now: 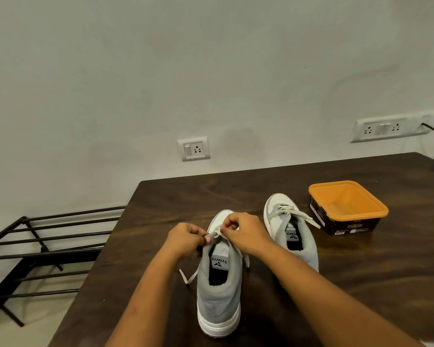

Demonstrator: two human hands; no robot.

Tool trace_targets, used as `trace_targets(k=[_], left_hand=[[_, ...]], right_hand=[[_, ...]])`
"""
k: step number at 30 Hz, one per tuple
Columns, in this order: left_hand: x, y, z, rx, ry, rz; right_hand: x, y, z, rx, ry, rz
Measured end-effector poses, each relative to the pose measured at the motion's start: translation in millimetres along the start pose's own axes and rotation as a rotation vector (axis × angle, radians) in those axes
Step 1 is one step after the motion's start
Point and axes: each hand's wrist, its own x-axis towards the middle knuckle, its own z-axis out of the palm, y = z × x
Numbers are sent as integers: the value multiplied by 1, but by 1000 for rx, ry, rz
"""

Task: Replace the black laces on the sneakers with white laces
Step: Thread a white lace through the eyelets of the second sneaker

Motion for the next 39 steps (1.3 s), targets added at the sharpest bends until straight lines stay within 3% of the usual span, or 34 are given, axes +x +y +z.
trace_targets(k=[4, 10, 12, 16, 21, 27, 39], left_hand=[[2, -2, -2, -112, -16, -47], [4, -3, 2, -93, 0, -58], [6, -2, 4, -48, 23, -53], [5, 1, 6, 18, 62, -35], [6, -3, 1, -96, 41, -96], [0, -3, -1, -254, -30, -115], [-6, -6, -11, -265, -153, -90]], right_hand=[[1, -2, 3, 100, 10, 30], [5, 1, -32, 685, 206, 168], [4, 3, -41, 767, 279, 171], [7, 4, -44, 616, 356, 93], [2, 4, -23, 241, 97, 31], [-4, -7, 15, -110, 15, 6], [-9, -10, 20, -275, 41, -64]])
